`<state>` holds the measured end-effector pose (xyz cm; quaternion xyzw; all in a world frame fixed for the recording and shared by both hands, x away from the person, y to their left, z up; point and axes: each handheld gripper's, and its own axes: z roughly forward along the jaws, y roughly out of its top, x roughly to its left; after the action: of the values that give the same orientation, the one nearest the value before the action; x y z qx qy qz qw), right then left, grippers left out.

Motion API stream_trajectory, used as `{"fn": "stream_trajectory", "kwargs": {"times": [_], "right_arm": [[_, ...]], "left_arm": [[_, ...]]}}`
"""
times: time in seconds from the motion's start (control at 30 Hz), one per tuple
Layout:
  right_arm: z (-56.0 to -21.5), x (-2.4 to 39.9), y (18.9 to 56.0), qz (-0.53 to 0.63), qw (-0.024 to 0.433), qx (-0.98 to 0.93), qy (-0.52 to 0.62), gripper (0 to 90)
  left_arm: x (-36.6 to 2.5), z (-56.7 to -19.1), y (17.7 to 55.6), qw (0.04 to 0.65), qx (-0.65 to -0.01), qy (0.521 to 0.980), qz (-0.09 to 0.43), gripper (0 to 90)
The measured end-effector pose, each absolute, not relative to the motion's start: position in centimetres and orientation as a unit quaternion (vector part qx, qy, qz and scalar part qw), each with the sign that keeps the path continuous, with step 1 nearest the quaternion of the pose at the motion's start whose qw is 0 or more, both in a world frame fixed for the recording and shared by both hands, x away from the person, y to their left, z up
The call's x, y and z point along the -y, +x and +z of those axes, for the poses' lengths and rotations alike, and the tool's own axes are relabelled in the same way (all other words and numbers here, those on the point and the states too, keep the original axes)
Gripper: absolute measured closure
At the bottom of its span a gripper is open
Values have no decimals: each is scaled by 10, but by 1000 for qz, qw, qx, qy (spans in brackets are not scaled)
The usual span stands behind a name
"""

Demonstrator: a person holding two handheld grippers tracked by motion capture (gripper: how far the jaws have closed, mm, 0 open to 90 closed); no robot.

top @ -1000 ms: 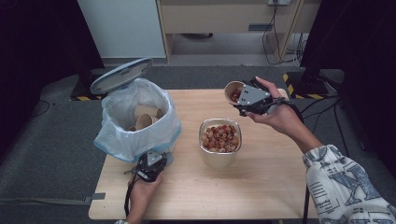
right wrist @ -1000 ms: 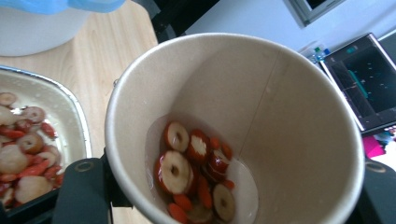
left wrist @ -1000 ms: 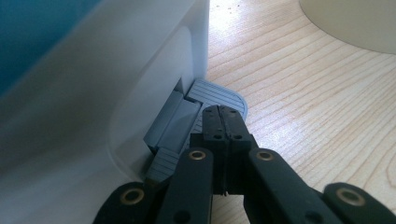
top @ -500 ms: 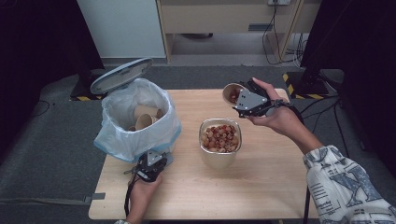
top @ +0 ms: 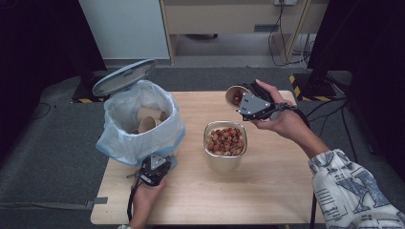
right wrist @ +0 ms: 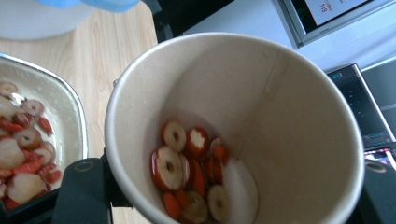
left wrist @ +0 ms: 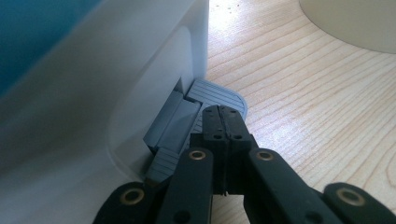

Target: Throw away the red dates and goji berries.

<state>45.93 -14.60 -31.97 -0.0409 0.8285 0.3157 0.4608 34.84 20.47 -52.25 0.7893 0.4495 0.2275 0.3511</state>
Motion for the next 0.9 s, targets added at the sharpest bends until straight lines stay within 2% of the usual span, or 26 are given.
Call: {"fn": "stream_trajectory", "kwargs": {"times": [0.23,0.57,0.9], "right_arm": [[-323,146,459,296,478,-826,-46,313],[-337,145,458,288,477,-829,-48,313],[-335,143,456,281,486,-825,-55,314]], "left_arm": [[-205,-522,348,351,-449,790,228,894],[-204,-522,348,350,-449,790,228,894],[-204,-522,348,350,-448,790,227,894]]}}
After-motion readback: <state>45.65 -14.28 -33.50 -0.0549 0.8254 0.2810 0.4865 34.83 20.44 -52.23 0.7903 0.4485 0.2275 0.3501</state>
